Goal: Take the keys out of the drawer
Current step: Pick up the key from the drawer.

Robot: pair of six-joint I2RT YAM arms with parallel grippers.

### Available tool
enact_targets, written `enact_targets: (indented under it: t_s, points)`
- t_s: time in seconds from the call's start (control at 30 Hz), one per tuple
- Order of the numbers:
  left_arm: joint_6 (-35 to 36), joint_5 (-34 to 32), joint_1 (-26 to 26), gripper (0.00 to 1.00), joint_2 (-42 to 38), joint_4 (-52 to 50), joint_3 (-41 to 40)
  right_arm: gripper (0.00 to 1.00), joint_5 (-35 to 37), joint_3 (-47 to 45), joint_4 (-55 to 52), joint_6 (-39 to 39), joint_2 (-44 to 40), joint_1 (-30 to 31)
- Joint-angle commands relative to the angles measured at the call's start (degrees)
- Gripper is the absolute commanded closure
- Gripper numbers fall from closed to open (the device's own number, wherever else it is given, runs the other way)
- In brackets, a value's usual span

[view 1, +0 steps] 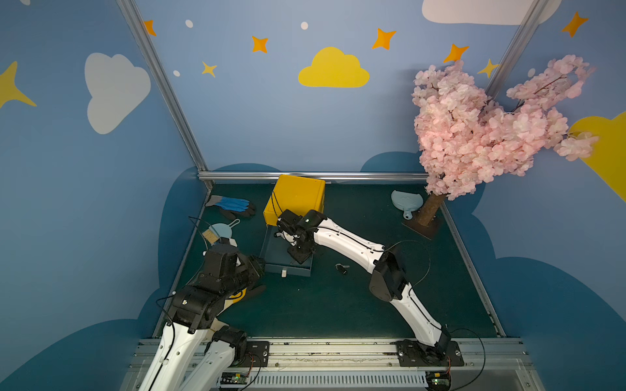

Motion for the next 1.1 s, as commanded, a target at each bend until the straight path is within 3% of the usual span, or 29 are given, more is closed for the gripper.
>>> enact_targets:
  t_s: [0.0,0.7,1.07]
  points:
    - [0.35,-0.32,0.25,0.48,-0.19,0.28,0.22,1.0,0.72,1.07,-1.42,-0.05,-3.09,-1.24]
    - [0.19,1.3,0.22,0.49,3.71,7.35,-0.43,1.0,0.46,1.01,2.06,1.66,-12.5,-1.9]
    - [-2.35,5.25,0.12,0.54,13.22,16.17,0.53,1.0,0.73,-17.33,3.99,4.8,-26.98,-3.76]
